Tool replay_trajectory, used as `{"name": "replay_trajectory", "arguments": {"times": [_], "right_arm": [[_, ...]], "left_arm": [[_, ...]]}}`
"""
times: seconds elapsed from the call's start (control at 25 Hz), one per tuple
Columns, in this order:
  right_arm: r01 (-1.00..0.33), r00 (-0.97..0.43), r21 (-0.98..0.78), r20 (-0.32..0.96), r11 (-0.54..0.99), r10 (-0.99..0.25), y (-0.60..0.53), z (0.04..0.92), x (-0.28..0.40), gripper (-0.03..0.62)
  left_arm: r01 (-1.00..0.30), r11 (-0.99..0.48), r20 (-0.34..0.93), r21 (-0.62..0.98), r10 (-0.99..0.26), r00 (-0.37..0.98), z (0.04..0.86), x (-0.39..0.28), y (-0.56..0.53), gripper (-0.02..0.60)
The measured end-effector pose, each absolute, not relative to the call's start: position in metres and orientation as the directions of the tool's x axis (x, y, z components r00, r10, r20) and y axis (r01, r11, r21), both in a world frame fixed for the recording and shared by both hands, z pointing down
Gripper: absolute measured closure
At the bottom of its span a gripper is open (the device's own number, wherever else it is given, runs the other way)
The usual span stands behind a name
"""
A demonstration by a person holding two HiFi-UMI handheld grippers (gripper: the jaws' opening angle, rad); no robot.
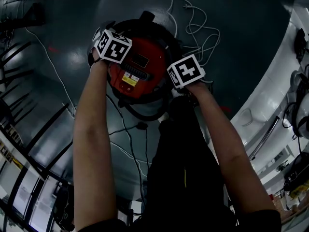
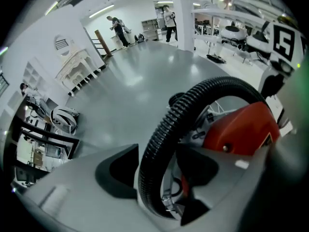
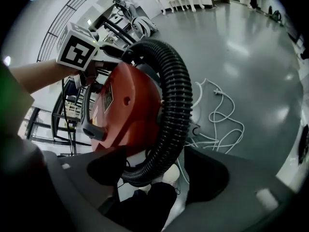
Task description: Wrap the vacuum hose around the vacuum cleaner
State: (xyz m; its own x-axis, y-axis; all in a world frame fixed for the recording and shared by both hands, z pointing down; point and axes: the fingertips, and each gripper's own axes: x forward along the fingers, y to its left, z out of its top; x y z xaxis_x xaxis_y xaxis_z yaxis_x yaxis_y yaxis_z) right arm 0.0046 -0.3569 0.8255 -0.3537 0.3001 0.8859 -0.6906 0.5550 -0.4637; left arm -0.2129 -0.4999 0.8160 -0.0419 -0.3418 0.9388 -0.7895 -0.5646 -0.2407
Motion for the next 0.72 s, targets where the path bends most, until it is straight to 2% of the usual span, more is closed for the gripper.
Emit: {"name": "replay_trajectory", "arguments": {"times": [0.12, 0.2, 0.28, 0.36, 0.44, 0.72], "right_arm": [[-0.69, -0.364, -0.463, 0.886, 0.556, 0.285, -0.362, 0.824, 0.005, 0.218], [-0.69, -0.376, -0.472, 0.882, 0.549, 0.286, -0.364, 0.822, 0.003, 0.218], [-0.686, -0.39, -0.482, 0.876, 0.545, 0.283, -0.364, 0.82, 0.0, 0.214], [-0.678, -0.404, -0.483, 0.875, 0.554, 0.269, -0.364, 0.815, -0.006, 0.226], [-0.666, -0.397, -0.461, 0.885, 0.586, 0.245, -0.366, 0.81, -0.01, 0.251], [-0.657, -0.398, -0.423, 0.898, 0.624, 0.189, -0.37, 0.797, -0.015, 0.299]], "left_arm": [[-0.801, -0.563, 0.934, -0.202, -0.357, 0.015, 0.809, -0.208, -0.503, 0.304], [-0.808, -0.561, 0.93, -0.182, -0.365, 0.044, 0.804, -0.205, -0.506, 0.301], [-0.814, -0.558, 0.93, -0.16, -0.361, 0.065, 0.803, -0.2, -0.505, 0.323], [-0.823, -0.549, 0.928, -0.144, -0.363, 0.08, 0.801, -0.197, -0.503, 0.367], [-0.834, -0.534, 0.921, -0.138, -0.378, 0.09, 0.797, -0.194, -0.503, 0.385], [-0.86, -0.497, 0.902, -0.118, -0.417, 0.117, 0.781, -0.189, -0.498, 0.397]]}}
